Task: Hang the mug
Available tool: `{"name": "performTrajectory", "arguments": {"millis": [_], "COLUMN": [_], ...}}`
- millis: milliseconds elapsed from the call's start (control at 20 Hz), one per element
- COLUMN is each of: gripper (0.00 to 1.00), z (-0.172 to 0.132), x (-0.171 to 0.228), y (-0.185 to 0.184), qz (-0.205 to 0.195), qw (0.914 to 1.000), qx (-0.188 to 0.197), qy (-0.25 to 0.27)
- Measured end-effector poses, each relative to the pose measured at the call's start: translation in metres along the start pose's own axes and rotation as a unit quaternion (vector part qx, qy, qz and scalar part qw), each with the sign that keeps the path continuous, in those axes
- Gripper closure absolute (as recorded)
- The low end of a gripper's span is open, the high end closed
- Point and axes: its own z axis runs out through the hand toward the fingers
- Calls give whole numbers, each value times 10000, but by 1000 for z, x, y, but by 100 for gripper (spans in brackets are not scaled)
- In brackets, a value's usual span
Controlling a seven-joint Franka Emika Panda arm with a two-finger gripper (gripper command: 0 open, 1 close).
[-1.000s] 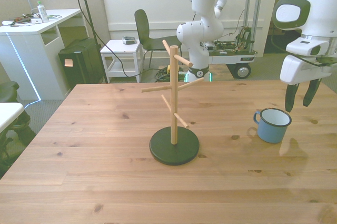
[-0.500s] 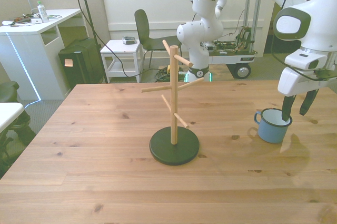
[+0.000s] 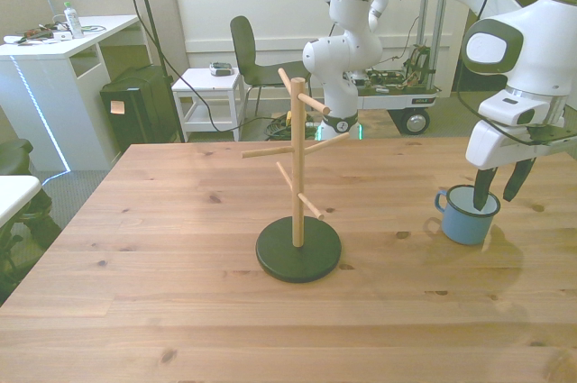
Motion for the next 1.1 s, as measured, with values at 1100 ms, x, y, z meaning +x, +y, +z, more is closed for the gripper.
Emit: {"name": "performTrajectory", "arguments": {"millis": [1100], "gripper": [100], "z": [-8], "x": [8], "y": [39], "qz": [212], "qw": [9997], "qx": [69], "qy": [109]}}
